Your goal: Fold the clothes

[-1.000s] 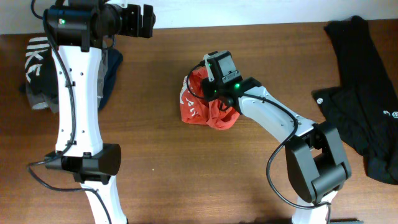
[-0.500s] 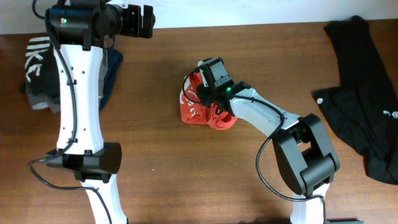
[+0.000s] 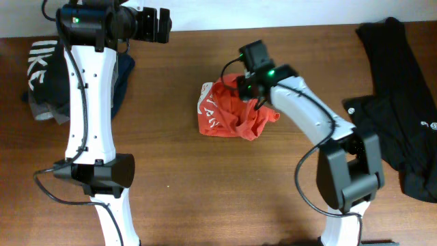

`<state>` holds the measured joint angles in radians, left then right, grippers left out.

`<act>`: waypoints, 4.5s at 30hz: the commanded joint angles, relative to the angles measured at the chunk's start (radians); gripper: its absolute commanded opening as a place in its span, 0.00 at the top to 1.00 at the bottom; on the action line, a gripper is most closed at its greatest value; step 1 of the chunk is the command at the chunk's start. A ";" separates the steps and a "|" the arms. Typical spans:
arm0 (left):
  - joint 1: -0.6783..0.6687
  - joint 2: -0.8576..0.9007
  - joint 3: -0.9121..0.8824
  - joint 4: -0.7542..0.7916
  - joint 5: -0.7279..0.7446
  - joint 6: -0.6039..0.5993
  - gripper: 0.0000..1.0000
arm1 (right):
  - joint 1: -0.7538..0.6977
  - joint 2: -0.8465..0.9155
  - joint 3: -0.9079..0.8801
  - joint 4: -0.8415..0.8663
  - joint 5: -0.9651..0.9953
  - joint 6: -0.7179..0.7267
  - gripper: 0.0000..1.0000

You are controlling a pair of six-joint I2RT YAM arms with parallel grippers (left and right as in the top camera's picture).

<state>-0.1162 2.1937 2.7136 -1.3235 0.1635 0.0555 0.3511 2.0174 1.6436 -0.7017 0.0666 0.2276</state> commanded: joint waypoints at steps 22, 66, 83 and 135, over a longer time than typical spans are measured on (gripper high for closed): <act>0.000 0.003 0.003 -0.013 -0.015 0.006 0.01 | -0.295 -0.046 0.072 -0.330 -0.364 -0.097 0.33; -0.005 0.005 0.003 -0.036 -0.015 0.028 0.01 | -0.159 0.146 0.133 -0.220 -0.326 0.044 0.86; -0.006 0.008 0.003 -0.035 -0.015 0.028 0.01 | -0.332 0.090 0.155 -0.307 -0.389 0.043 0.96; -0.006 0.034 0.003 -0.040 -0.014 0.028 0.01 | -0.201 0.217 0.133 -0.195 -0.601 -0.003 0.93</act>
<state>-0.1177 2.2051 2.7136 -1.3621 0.1558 0.0669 0.1444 2.2192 1.7718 -0.9020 -0.5400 0.2279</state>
